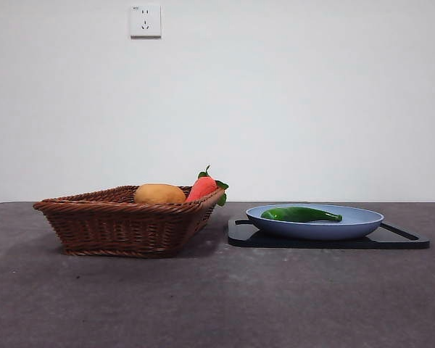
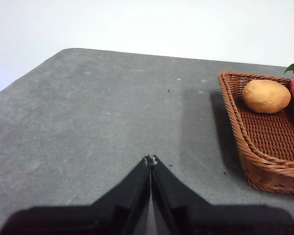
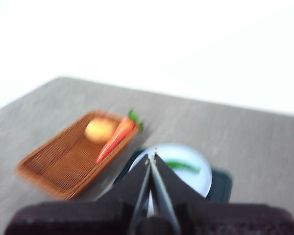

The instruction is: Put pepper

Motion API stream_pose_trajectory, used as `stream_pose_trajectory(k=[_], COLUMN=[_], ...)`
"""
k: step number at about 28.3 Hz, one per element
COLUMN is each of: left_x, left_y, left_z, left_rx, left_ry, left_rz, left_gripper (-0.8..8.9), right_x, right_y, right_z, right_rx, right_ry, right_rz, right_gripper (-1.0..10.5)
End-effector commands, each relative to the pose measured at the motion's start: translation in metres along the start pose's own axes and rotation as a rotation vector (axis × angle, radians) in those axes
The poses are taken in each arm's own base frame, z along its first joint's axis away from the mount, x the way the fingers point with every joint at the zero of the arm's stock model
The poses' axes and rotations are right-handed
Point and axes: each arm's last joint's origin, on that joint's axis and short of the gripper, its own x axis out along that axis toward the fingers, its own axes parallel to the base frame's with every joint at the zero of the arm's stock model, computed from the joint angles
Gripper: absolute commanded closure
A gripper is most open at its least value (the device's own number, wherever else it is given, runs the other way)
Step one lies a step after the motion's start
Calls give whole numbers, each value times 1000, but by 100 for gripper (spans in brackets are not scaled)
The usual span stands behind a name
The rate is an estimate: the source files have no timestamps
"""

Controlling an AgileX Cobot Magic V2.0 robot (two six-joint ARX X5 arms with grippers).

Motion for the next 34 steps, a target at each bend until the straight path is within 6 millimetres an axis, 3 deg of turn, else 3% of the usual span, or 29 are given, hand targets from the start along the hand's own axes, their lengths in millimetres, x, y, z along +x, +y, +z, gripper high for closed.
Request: stream_pose_trajectory(k=[1, 7, 16, 26, 34], left_x=[1, 1, 1, 1, 1], left_y=[0, 0, 0, 0, 0], left_z=[-2, -2, -2, -2, -2], left_rx=[-7, -7, -7, -7, -7], left_ry=[-4, -4, -4, -4, -4], left_rz=[-2, -2, -2, -2, -2], left_gripper=[806, 806, 806, 806, 806], right_x=[11, 33, 46, 58, 61], right_y=[-2, -8, -7, -8, -9], right_z=[-32, -105, -173, -217, -226], right_rx=[4, 41, 85, 123, 134], right_ry=[-62, -136, -107, -29, -6], right_rz=[-17, -117, -126, -122, -121], right_gripper=[936, 936, 936, 936, 936])
